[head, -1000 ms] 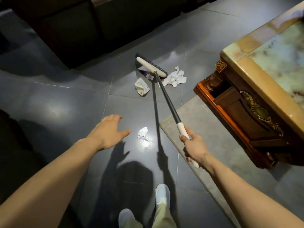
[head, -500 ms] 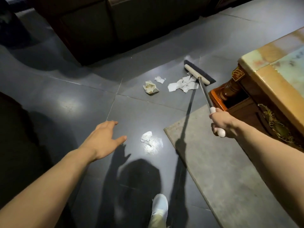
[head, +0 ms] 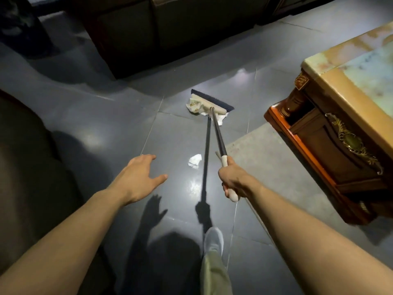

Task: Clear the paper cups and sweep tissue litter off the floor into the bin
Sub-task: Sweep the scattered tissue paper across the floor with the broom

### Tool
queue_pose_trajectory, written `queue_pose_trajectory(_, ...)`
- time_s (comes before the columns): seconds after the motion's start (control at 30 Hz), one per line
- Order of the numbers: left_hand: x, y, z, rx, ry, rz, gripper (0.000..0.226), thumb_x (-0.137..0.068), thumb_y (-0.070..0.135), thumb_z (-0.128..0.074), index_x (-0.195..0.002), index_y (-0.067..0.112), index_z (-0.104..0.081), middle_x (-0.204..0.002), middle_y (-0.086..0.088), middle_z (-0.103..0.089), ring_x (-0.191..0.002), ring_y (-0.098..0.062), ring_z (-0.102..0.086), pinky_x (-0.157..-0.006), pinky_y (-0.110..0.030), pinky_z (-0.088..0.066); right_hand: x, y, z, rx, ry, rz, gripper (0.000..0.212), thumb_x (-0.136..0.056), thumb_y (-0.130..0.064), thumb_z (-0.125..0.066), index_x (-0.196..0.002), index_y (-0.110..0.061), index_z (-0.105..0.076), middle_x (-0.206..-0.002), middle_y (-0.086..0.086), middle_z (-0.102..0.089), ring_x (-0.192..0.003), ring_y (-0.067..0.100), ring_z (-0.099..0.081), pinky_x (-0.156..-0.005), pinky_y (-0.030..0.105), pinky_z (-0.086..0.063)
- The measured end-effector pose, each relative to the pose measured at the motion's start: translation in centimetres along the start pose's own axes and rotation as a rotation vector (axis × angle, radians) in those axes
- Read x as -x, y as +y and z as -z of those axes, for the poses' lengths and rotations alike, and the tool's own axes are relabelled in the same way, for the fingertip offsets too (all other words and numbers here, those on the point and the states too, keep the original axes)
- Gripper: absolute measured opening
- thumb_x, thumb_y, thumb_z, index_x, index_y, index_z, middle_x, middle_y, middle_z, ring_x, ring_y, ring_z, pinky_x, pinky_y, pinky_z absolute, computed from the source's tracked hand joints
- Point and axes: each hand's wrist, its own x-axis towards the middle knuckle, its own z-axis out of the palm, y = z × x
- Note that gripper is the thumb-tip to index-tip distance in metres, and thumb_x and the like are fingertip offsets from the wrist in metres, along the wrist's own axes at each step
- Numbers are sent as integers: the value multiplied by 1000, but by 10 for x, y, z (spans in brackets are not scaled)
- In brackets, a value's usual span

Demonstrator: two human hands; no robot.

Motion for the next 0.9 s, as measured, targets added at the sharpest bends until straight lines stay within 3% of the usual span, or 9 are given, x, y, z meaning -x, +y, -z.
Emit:
queue_pose_trajectory(0.13,53,-35,-20,-36,-31,11,74,-89,49,-54,-148,14,-25,-154,-5,-27,-143,-20,-19,-116,-35,-19,57,44,-37,87,-56,-21,71,-87,-4,-31,-147,-38,-14,-69,11,-48,-47,17,-44,-45,28,-40)
queue_pose_trajectory(0.3,99,-50,-40,-31,-52,24,71,-90,48,-53,-146,13,-26,-152,-7,-29,-140,-23,-24,-113,-37,-23,134,111,-76,231,-38,12,70,-93,-10,-34,-149,-42,-8,-81,11,-52,-59,18,-50,-45,26,-44)
queue_pose_trajectory(0.37,115,-46,-46,-14,-77,19,71,-90,47,-53,-147,14,-25,-152,-7,-29,-140,-23,-25,-113,-38,-25,164,139,-85,237,-31,55,65,-95,-15,-36,-149,-42,-12,-80,7,-53,-61,17,-52,-52,29,-49)
queue_pose_trajectory(0.47,131,-40,-52,-11,-75,12,72,-90,47,-54,-147,14,-25,-152,-8,-29,-140,-24,-26,-114,-38,-25,197,163,-74,190,-5,112,57,-99,-18,-40,-148,-40,-23,-71,-2,-51,-52,12,-50,-46,24,-44)
queue_pose_trajectory(0.57,142,-25,-44,13,-63,14,72,-90,47,-54,-147,12,-26,-152,-9,-30,-139,-26,-27,-113,-38,-25,221,163,-42,215,53,118,54,-100,-24,-43,-148,-41,-23,-72,-1,-53,-50,13,-51,-42,23,-44)
queue_pose_trajectory(0.73,150,1,-20,60,18,-20,69,-92,45,-53,-147,15,-25,-153,-6,-27,-140,-23,-24,-113,-37,-24,204,122,3,335,109,158,54,-100,-25,-42,-149,-38,-25,-92,8,-56,-53,15,-52,-38,21,-42)
queue_pose_trajectory(0.9,169,-11,-27,37,65,109,71,-91,45,-54,-147,13,-25,-152,-9,-28,-140,-25,-25,-114,-40,-26,153,72,12,317,52,225,51,-97,-13,-39,-145,-33,-36,-69,10,-48,-50,20,-43,-40,23,-38)
